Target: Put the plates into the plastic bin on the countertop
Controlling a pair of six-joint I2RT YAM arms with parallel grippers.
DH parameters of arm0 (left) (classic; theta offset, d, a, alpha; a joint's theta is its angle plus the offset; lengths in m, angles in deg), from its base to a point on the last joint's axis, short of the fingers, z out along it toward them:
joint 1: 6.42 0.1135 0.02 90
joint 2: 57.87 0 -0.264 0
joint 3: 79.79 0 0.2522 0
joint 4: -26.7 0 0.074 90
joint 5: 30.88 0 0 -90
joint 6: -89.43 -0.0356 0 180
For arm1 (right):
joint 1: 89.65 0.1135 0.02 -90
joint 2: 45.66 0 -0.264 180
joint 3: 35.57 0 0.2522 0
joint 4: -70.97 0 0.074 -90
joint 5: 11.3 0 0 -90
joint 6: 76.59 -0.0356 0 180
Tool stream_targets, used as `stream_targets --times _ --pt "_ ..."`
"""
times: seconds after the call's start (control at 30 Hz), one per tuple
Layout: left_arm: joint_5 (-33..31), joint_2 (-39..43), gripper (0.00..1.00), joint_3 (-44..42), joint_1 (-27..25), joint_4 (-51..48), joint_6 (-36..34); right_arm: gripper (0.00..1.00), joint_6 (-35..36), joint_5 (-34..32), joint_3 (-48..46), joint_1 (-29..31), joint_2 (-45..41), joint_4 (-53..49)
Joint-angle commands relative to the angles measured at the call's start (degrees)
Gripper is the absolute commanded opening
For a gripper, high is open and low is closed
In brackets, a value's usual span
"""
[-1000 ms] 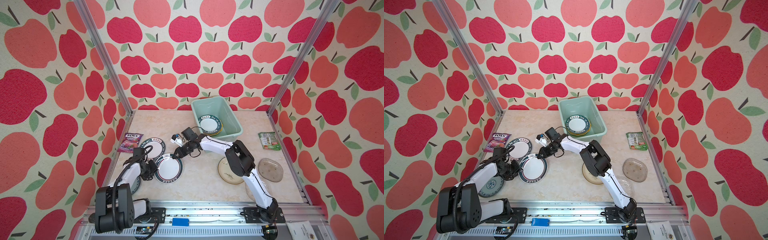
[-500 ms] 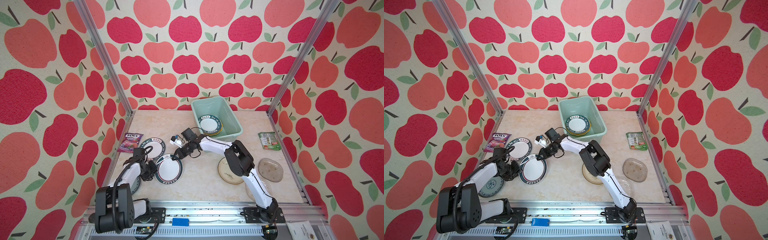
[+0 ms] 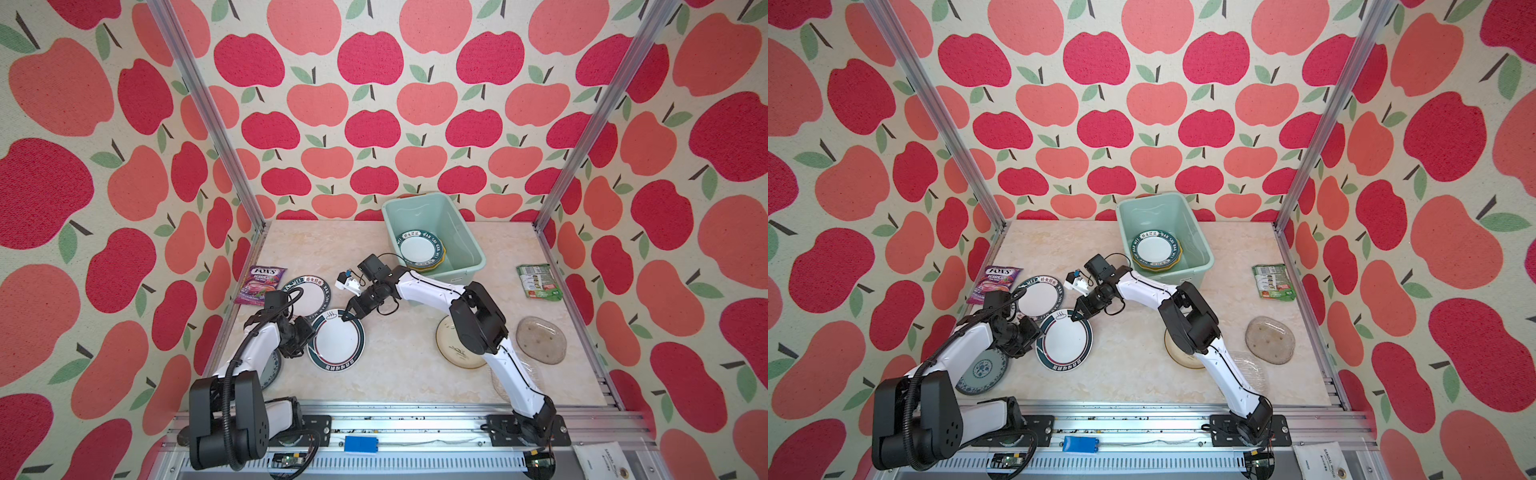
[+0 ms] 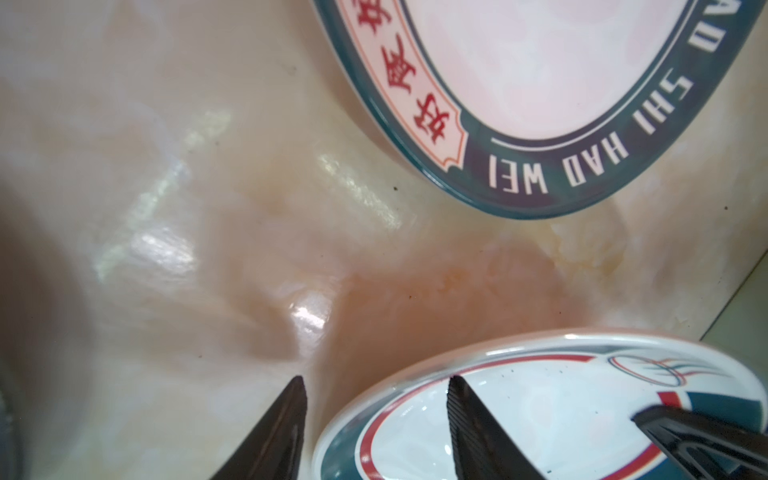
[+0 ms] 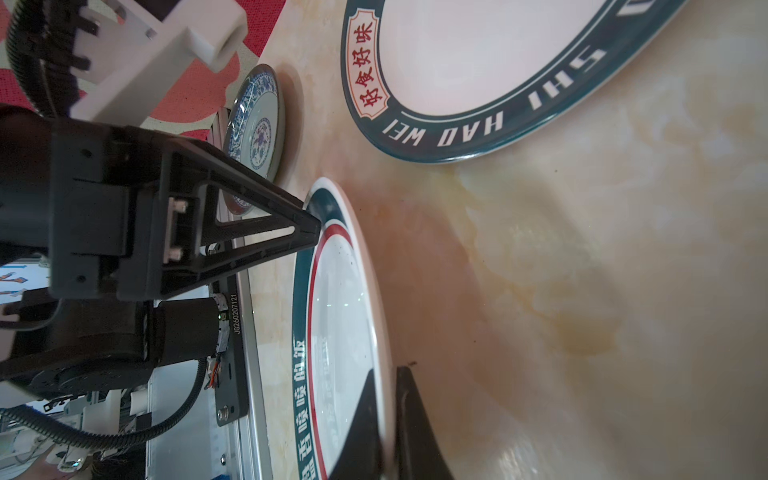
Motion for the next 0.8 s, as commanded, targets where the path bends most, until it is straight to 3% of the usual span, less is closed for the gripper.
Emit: stream_targets --times 0.0,0.2,0.33,0.57,0.77 --pt "-2.3 2.4 0.65 3.1 1.2 -4.1 0.9 0.00 2.9 -1.5 2.8 0.1 -4.1 -3.1" --pt "-1.9 10.3 0.84 6.0 2.8 -2.5 2.7 0.00 5.7 -3.7 8.2 -1.0 -6.2 -7.1" --pt "-0.3 13.0 0.90 9.4 4.7 -0.2 1.8 0.00 8.5 -5.8 13.5 -2.1 -7.2 -11.1" --pt "1.4 13.2 0.93 15.9 7.1 8.9 0.2 0.00 9.8 -10.6 20.5 -5.7 -9.8 -14.0" --pt "0.8 8.6 0.95 25.5 5.9 19.4 -2.4 0.00 5.5 -12.9 24.5 -10.4 -12.3 -11.4"
